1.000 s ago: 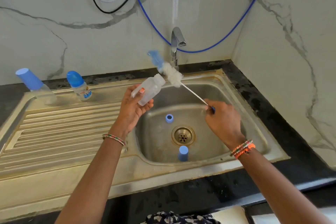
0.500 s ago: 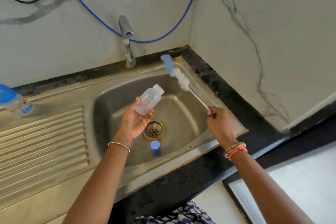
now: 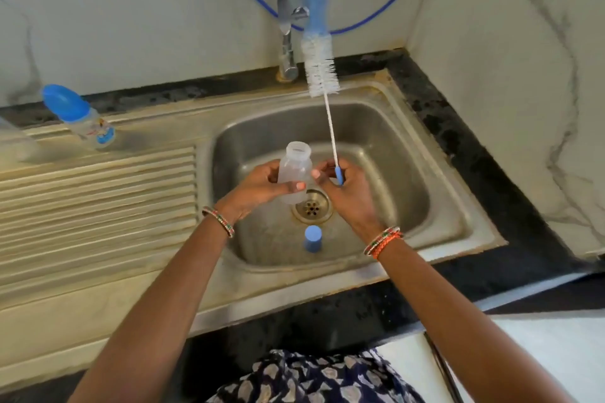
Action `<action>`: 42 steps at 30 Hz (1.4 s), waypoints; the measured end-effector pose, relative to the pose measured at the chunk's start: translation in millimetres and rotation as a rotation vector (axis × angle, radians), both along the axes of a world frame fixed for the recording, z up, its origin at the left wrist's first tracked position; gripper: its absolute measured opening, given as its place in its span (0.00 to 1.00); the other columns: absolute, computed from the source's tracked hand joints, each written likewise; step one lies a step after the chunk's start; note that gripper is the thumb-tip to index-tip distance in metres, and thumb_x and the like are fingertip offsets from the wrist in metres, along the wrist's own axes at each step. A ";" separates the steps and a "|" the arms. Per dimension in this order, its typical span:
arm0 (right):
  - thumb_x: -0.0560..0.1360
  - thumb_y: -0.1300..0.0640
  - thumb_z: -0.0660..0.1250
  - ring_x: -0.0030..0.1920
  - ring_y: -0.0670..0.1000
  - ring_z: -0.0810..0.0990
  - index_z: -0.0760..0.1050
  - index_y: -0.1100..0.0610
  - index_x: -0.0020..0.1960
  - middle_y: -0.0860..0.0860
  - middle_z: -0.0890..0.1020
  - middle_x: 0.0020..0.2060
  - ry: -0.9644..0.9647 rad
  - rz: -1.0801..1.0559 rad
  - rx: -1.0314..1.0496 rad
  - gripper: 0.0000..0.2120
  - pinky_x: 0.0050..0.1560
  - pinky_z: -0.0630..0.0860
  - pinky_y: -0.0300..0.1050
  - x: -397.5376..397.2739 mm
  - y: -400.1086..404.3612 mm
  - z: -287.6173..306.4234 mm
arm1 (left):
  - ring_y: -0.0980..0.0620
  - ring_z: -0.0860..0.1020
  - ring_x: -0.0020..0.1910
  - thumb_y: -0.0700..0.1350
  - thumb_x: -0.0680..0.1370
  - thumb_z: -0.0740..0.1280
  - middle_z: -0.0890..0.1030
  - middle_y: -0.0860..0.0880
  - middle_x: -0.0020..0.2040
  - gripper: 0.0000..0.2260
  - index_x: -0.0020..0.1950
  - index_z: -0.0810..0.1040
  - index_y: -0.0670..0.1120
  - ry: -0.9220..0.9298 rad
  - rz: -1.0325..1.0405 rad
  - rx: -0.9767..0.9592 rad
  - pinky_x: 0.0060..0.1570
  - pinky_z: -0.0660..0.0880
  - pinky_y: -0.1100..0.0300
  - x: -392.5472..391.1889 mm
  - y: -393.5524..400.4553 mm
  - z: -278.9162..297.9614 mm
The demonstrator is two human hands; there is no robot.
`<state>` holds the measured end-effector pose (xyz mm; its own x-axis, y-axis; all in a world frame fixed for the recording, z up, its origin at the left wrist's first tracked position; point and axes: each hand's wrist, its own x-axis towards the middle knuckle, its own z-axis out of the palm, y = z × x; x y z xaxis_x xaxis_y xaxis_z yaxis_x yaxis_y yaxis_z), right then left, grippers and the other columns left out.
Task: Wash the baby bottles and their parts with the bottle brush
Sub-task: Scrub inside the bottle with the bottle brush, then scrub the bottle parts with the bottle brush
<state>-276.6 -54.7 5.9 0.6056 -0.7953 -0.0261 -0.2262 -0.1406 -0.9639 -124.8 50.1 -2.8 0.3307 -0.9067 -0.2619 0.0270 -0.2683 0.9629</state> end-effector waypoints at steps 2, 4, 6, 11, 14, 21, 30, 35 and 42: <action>0.78 0.51 0.65 0.31 0.41 0.75 0.79 0.59 0.43 0.50 0.80 0.33 0.018 -0.066 0.001 0.12 0.36 0.73 0.37 9.1 -2.8 -8.7 | 0.56 0.78 0.50 0.40 0.68 0.77 0.81 0.48 0.53 0.20 0.59 0.77 0.43 -0.074 0.071 0.065 0.52 0.75 0.64 11.4 10.9 -21.0; 0.81 0.54 0.60 0.23 0.39 0.68 0.79 0.59 0.43 0.50 0.73 0.28 -0.031 -0.154 0.090 0.14 0.28 0.66 0.33 14.1 -8.7 -15.0 | 0.54 0.76 0.50 0.33 0.68 0.76 0.79 0.47 0.52 0.21 0.59 0.75 0.42 -0.150 0.177 0.157 0.53 0.73 0.62 22.1 17.3 -44.9; 0.81 0.57 0.58 0.22 0.40 0.66 0.79 0.54 0.41 0.49 0.71 0.27 -0.050 -0.195 0.129 0.14 0.26 0.63 0.32 18.0 -16.8 -22.6 | 0.48 0.75 0.56 0.33 0.67 0.76 0.77 0.44 0.56 0.28 0.64 0.71 0.39 -0.261 0.249 0.267 0.57 0.69 0.59 29.7 14.7 -64.1; 0.79 0.58 0.57 0.27 0.43 0.67 0.78 0.51 0.42 0.47 0.73 0.29 0.010 -0.235 0.178 0.13 0.29 0.63 0.38 25.0 -33.4 -36.3 | 0.44 0.73 0.59 0.33 0.66 0.76 0.74 0.43 0.58 0.33 0.66 0.65 0.40 -0.324 0.347 0.397 0.51 0.68 0.61 25.8 -10.7 -90.1; 0.78 0.58 0.57 0.28 0.44 0.67 0.78 0.50 0.41 0.47 0.73 0.29 0.006 -0.289 0.217 0.13 0.31 0.63 0.39 25.9 -41.1 -38.7 | 0.42 0.74 0.56 0.33 0.64 0.77 0.75 0.41 0.59 0.33 0.65 0.66 0.42 -0.327 0.428 0.426 0.47 0.69 0.60 24.1 -15.9 -102.8; 0.76 0.55 0.57 0.26 0.44 0.66 0.79 0.48 0.39 0.46 0.73 0.28 0.000 -0.315 0.212 0.14 0.29 0.62 0.39 19.0 -54.0 -40.6 | 0.48 0.72 0.51 0.40 0.64 0.79 0.75 0.48 0.53 0.31 0.63 0.68 0.43 -0.422 0.337 0.423 0.49 0.68 0.60 21.7 -15.2 -90.7; 0.78 0.58 0.56 0.26 0.44 0.66 0.79 0.50 0.41 0.47 0.73 0.29 0.014 -0.308 0.210 0.14 0.27 0.62 0.40 14.5 -53.8 -37.4 | 0.41 0.76 0.57 0.38 0.65 0.77 0.76 0.42 0.60 0.31 0.65 0.68 0.45 -0.489 -0.004 0.696 0.52 0.73 0.56 7.5 8.9 -116.1; 0.78 0.59 0.56 0.26 0.44 0.66 0.79 0.52 0.42 0.48 0.73 0.30 0.012 -0.321 0.210 0.14 0.27 0.62 0.39 7.5 -55.3 -33.8 | 0.39 0.76 0.56 0.37 0.70 0.72 0.75 0.40 0.60 0.30 0.68 0.65 0.48 -0.527 0.010 0.791 0.53 0.76 0.51 10.2 14.2 -122.0; 0.77 0.58 0.58 0.31 0.45 0.72 0.81 0.52 0.48 0.46 0.76 0.30 0.169 -0.361 0.060 0.13 0.37 0.67 0.42 -4.0 -54.3 -24.3 | 0.40 0.72 0.64 0.31 0.75 0.61 0.73 0.39 0.66 0.24 0.71 0.66 0.40 -0.538 0.199 0.635 0.64 0.68 0.54 46.2 -11.3 -103.3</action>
